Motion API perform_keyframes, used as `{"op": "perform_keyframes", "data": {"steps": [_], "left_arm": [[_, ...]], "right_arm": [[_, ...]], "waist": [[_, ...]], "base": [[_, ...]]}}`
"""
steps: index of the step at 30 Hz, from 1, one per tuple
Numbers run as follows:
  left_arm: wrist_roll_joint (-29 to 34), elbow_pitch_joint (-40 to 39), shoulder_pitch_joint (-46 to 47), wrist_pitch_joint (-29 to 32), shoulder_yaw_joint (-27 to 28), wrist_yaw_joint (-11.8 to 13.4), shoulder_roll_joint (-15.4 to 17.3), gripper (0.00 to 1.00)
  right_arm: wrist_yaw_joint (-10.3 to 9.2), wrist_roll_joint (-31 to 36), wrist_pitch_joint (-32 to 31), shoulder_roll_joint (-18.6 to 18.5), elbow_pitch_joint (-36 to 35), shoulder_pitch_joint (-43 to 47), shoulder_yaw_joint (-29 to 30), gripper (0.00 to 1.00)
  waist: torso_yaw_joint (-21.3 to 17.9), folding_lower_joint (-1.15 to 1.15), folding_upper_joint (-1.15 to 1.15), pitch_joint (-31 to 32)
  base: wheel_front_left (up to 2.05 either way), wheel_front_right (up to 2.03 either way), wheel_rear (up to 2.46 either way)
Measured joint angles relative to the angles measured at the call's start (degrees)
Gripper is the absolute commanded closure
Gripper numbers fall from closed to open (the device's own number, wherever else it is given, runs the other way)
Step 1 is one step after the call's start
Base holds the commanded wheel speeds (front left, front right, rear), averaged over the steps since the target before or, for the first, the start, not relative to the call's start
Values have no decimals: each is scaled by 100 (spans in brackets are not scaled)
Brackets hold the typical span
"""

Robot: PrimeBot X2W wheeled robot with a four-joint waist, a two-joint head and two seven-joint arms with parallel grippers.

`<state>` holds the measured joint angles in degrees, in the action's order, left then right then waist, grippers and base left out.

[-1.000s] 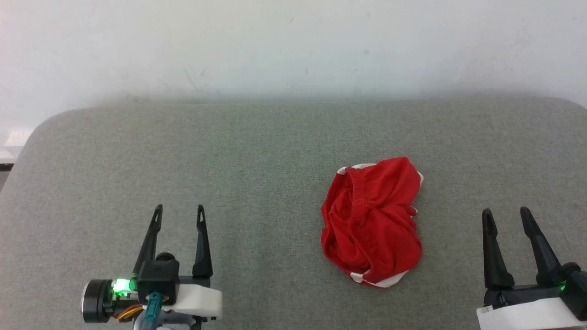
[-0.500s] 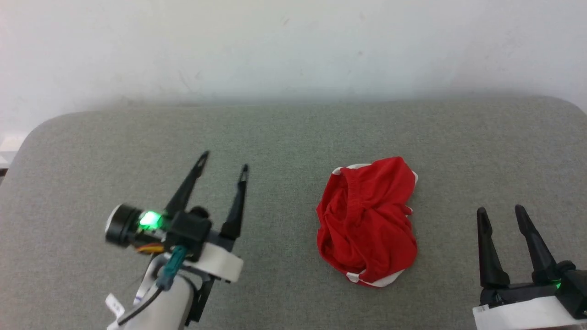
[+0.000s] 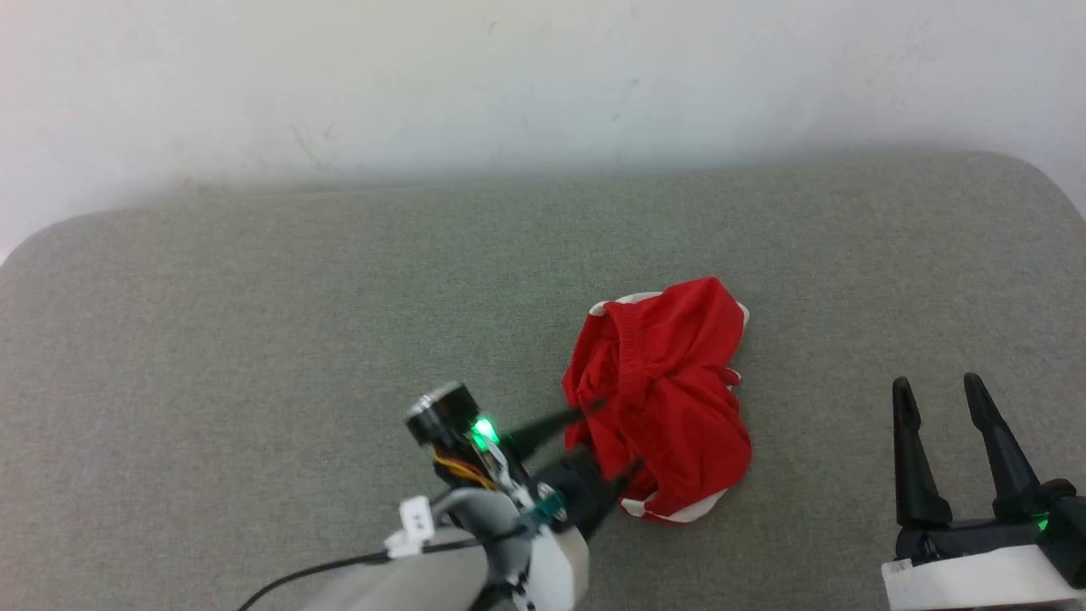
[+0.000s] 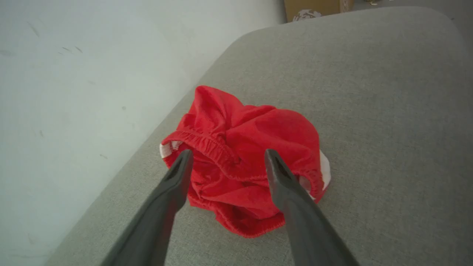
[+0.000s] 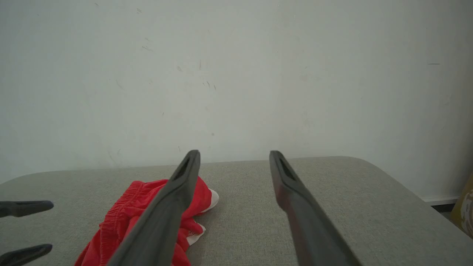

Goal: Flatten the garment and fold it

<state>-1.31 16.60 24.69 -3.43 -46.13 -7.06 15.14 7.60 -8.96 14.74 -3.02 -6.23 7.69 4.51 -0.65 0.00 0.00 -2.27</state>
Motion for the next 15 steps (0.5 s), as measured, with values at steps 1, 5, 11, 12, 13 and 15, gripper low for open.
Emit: {"op": "perform_keyframes", "data": {"steps": [1,5,11,12,13,15], "left_arm": [[-162,19,55,164,-301,-3,48,0],[-910,40,365,883,-1304,-4,321,0],[-1756,8,1023,1614,-2317,-4,646,0],[-1804,22,1131,1664,-2410,-4,662,0],[-1846,49,1233,1680,-2472,-4,665,0],[-1824,111,1432,1679,-2572,-4,648,0]], "right_arm": [[0,2,0,1,-8,-5,-1,0],[0,27,0,1,-34,-32,40,0],[0,43,0,0,-60,-99,40,0],[0,44,0,-1,-64,-133,40,0],[0,45,0,-1,-71,-171,35,0],[0,62,0,-1,-77,-229,14,0]], "waist": [[-14,0,0,-22],[-51,0,0,-128],[-91,0,0,-346],[-99,0,0,-389],[-109,0,0,-433],[-131,0,0,-521]], "base": [[0,0,0],[0,0,0],[0,0,0],[0,0,0],[0,0,0],[0,0,0]]}}
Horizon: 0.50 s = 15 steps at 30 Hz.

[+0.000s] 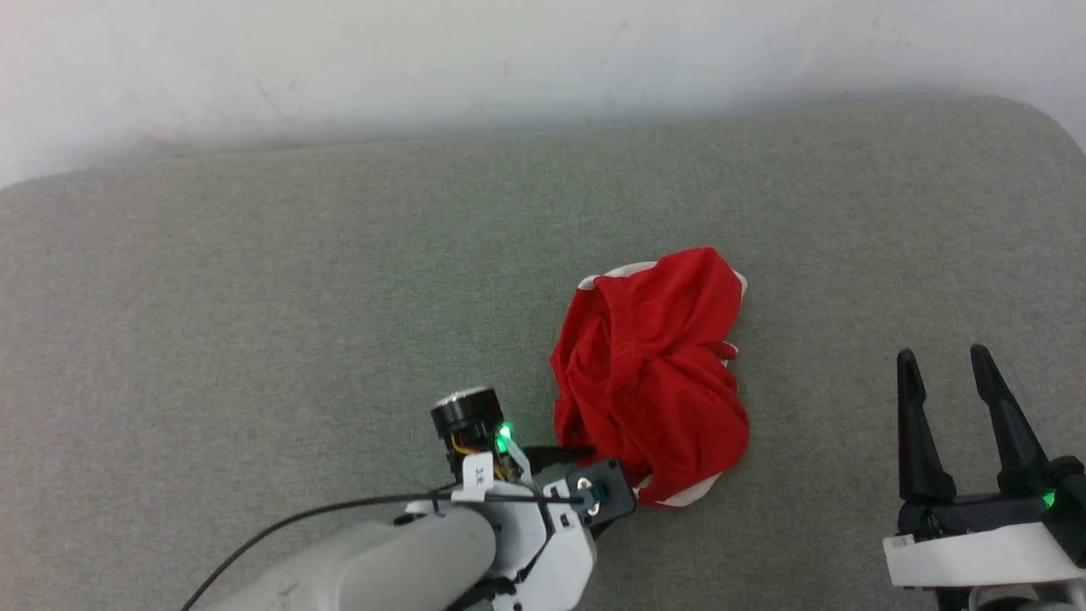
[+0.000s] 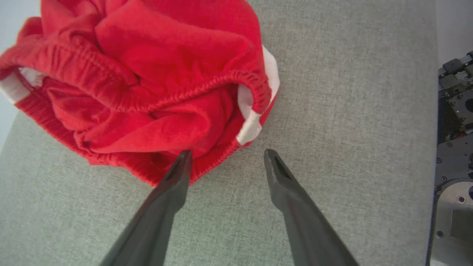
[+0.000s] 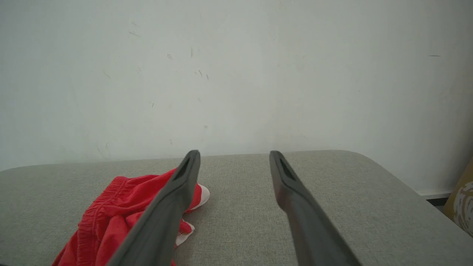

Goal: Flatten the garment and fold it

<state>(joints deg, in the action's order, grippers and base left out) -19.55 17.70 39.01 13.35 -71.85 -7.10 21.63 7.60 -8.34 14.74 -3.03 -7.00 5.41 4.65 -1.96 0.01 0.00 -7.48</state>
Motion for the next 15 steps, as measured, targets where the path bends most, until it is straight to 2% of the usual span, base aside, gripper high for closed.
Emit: {"op": "perform_keyframes", "data": {"steps": [6,9,13,14,15], "left_arm": [[-15,290,274,41,-97,0,-198,0],[124,331,185,454,-99,1,-353,0],[344,141,89,721,-37,7,-391,0],[353,97,87,728,-30,8,-383,48],[326,47,90,650,-32,8,-377,77]], "right_arm": [[0,38,0,1,-7,-182,-75,0],[0,43,0,2,-8,-305,-126,0],[0,42,0,1,7,-313,-124,0],[0,42,0,1,11,-313,-122,0],[0,42,0,1,15,-312,-109,0]], "waist": [[-84,0,0,-230],[-191,0,0,-406],[-299,-1,0,-544],[-319,-1,0,-570],[-331,-1,0,-590]], "base": [[0,0,0],[0,0,0],[0,0,0],[0,0,0],[0,0,0]]}}
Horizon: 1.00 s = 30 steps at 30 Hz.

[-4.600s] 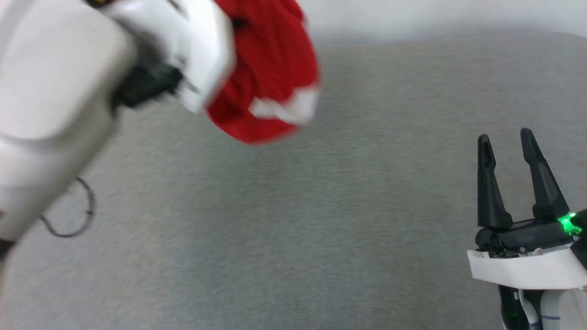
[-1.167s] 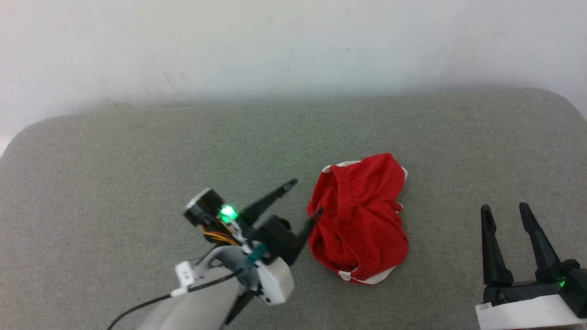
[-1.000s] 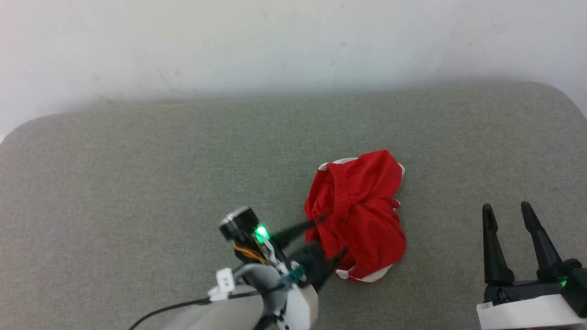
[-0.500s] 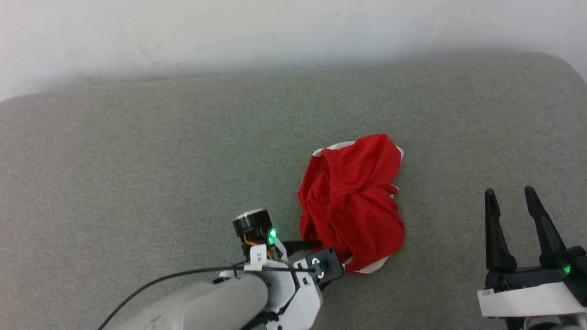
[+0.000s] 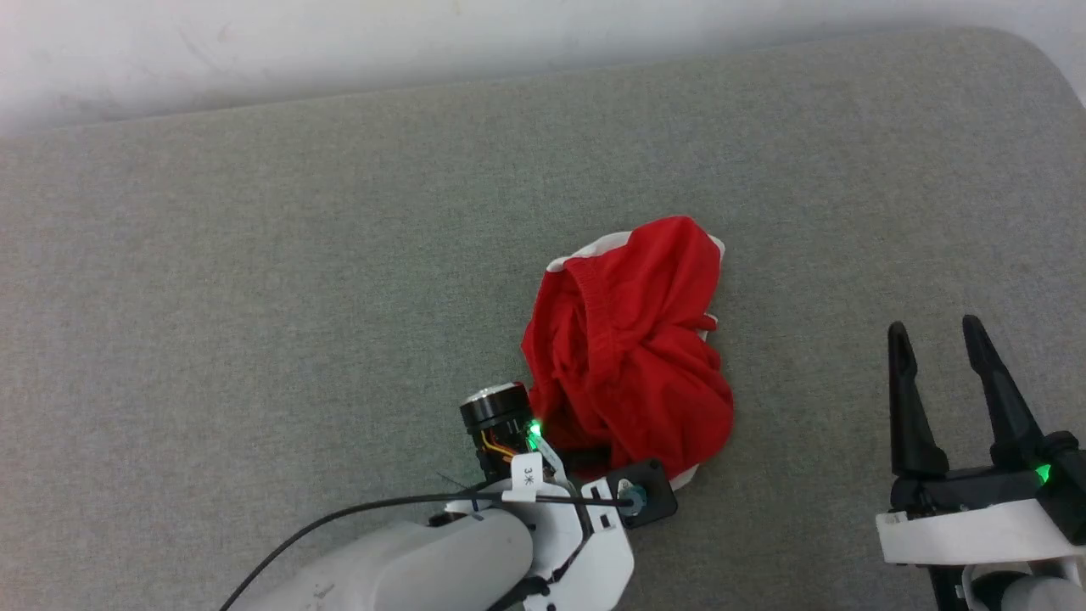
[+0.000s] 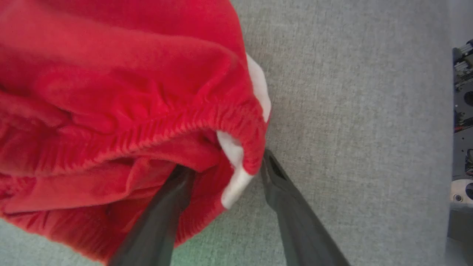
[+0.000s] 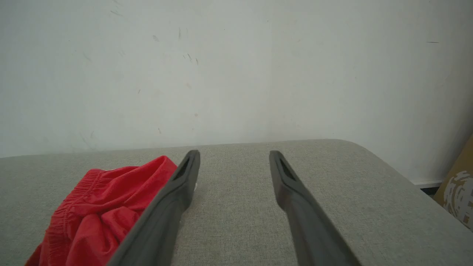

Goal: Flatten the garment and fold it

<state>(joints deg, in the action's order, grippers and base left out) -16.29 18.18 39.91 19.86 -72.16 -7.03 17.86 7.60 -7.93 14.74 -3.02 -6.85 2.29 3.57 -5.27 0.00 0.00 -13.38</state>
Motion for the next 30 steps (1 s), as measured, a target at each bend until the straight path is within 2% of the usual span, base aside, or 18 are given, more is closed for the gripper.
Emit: {"op": "perform_keyframes", "data": {"steps": [1,6,9,11,12,13,16,17,20,24,28,30], "left_arm": [[-79,-11,1,-96,-10,0,-1,100],[-757,-73,-4,-939,-57,-5,108,100],[-1089,-259,-93,-1446,321,47,254,100],[-1270,-443,-230,-1712,620,279,405,100],[-1270,-443,-230,-1712,620,279,405,100],[-1432,-594,-364,-1951,971,579,636,100],[-1679,-688,-558,-2239,1457,975,1002,100],[-1679,-688,-558,-2239,1457,975,1002,100],[-1848,-532,-816,-2538,1862,1394,1383,100],[-2059,-193,-977,-2714,2121,1547,1491,100],[-2049,580,-1064,-2780,2173,1713,1611,100],[-2169,968,-1117,-2825,2237,1715,1573,100]], "right_arm": [[0,0,0,-1,9,1,20,0],[0,0,0,0,44,28,53,0],[0,0,0,-1,46,75,85,0],[0,11,0,-2,46,133,102,0],[0,11,0,-2,46,133,102,0],[0,34,0,-1,45,174,107,0],[-1,44,0,-1,40,187,96,0],[-1,44,0,-1,40,187,96,0],[0,88,0,0,37,186,20,0],[0,92,0,0,35,183,3,0],[0,118,0,1,36,176,-30,0],[0,122,0,0,37,170,-25,0]], "waist": [[4,1,0,-8],[66,1,0,86],[171,0,0,197],[277,0,0,281],[277,0,0,281],[390,0,0,365],[567,0,0,467],[567,0,0,467],[770,-1,0,566],[861,-1,0,598],[853,0,0,544],[814,-1,0,495]], "base": [[0,0,0],[0,0,0],[0,0,0],[0,0,0],[0,0,0],[0,0,0],[0,0,0],[0,0,0],[0,0,0],[0,0,0],[0,0,0],[0,0,0]]}}
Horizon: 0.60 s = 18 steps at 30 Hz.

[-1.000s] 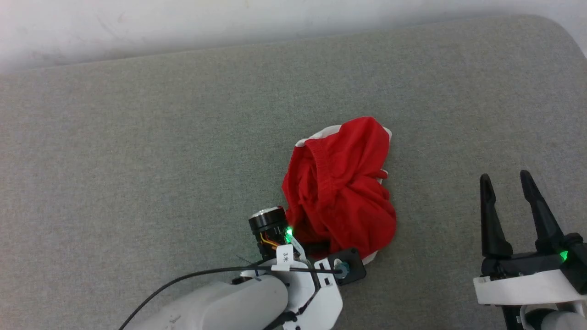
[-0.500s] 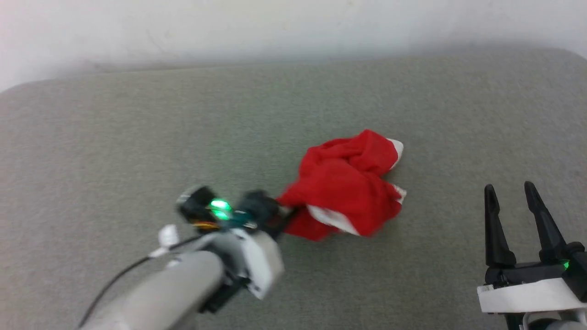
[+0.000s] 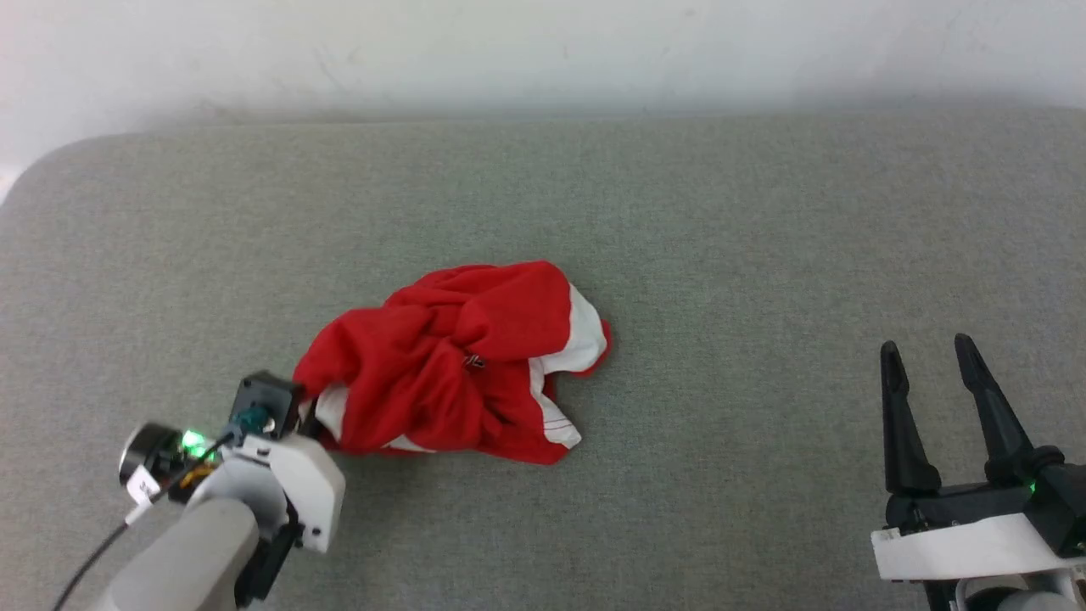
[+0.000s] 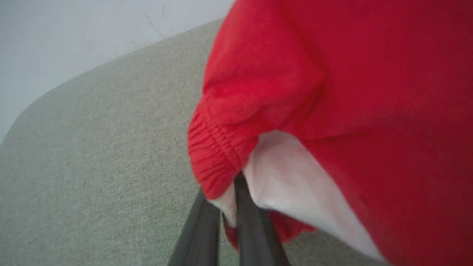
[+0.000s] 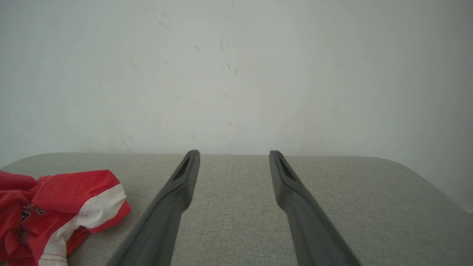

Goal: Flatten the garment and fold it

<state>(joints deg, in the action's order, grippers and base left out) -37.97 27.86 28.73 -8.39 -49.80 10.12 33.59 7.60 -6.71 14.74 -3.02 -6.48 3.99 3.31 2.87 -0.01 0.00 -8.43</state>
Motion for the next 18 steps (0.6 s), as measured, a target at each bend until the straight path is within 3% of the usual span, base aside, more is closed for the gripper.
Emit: {"op": "perform_keyframes", "data": {"steps": [5,6,7,8,13,18], "left_arm": [[-185,906,-127,-33,-48,-209,-303,100],[-189,1020,-116,-82,-38,-210,-358,74],[-190,1106,-110,-141,-33,-225,-415,5],[-189,1183,-110,-231,-31,-236,-468,0],[-164,1285,-125,-546,40,-199,-641,0],[301,252,-268,-632,577,248,-601,0]], "right_arm": [[0,22,0,-1,29,-13,-10,0],[0,23,0,0,41,-13,-13,0],[0,23,0,0,58,-11,-9,0],[0,30,0,-1,70,-11,-10,0],[0,201,0,0,58,7,-63,0],[0,439,0,0,-49,2,-111,0]], "waist": [[-105,0,0,-81],[-118,0,0,-77],[-123,0,0,-64],[-124,0,0,-45],[-60,0,0,130],[76,0,0,379]], "base": [[0,0,0],[0,0,0],[0,0,0],[0,0,0],[0,0,0],[0,0,0]]}}
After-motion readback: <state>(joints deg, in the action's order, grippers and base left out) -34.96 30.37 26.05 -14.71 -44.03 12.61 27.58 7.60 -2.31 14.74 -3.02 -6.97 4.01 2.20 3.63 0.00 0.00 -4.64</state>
